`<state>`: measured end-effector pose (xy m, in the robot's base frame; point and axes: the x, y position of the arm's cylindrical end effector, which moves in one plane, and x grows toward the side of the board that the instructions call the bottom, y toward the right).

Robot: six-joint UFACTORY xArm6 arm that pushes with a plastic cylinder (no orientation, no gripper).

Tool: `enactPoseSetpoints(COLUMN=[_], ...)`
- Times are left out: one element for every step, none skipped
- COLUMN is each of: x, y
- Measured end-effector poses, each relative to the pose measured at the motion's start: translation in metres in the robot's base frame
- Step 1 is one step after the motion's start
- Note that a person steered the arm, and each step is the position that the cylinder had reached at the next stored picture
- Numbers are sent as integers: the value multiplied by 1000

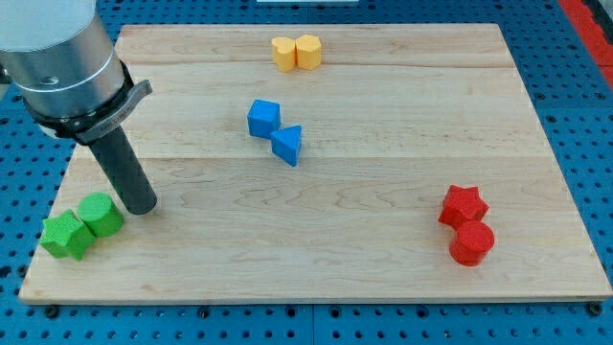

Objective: Slide the green blocks towards the blue blocks

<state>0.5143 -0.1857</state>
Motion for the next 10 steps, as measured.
enactPoseSetpoints(x=[8,10,11,13,1,1,-16,-17,-17,-24], y=[2,4,14,13,48,125,155,159,159,159])
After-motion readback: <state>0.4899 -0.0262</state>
